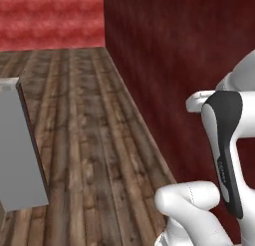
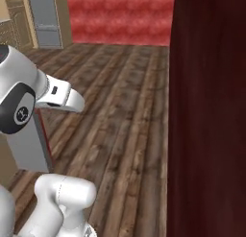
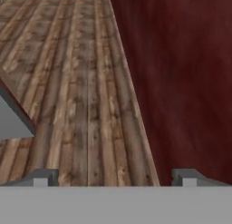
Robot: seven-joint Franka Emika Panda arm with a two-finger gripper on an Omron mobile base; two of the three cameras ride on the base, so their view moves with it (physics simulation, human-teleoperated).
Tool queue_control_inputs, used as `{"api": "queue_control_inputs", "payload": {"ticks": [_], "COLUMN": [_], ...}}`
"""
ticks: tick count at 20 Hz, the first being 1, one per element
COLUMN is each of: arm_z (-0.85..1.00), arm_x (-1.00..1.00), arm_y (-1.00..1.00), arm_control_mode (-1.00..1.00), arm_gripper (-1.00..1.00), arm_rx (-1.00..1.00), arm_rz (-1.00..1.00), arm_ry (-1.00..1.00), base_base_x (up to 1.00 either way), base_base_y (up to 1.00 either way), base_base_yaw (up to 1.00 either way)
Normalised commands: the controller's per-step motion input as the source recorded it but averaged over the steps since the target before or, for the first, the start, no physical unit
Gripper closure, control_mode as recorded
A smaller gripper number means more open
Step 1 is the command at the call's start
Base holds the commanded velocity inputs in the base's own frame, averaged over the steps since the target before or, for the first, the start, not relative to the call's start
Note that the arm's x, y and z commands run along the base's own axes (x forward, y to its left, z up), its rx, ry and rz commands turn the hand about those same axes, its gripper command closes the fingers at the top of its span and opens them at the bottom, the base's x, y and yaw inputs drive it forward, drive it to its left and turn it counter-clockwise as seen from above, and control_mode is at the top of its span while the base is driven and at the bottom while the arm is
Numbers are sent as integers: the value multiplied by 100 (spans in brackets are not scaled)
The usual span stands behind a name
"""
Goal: There is a tray on the dining counter. Grab the cup, mug, and pitcher and place them on the tray. The pitcher may be placed next to the tray if it cannot fit the tray.
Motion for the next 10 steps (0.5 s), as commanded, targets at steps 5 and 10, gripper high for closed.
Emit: {"api": "queue_control_inputs", "payload": {"ticks": [5,10], "arm_z": [0,0], "arm_x": [0,0], "arm_y": [0,0], "arm_control_mode": [100,100], "arm_gripper": [-100,-100], "arm_rx": [0,0], "arm_rz": [0,0], "arm_ry": [0,0], "base_base_x": [100,100], "base_base_y": [3,11], "base_base_yaw": [1,0]}}
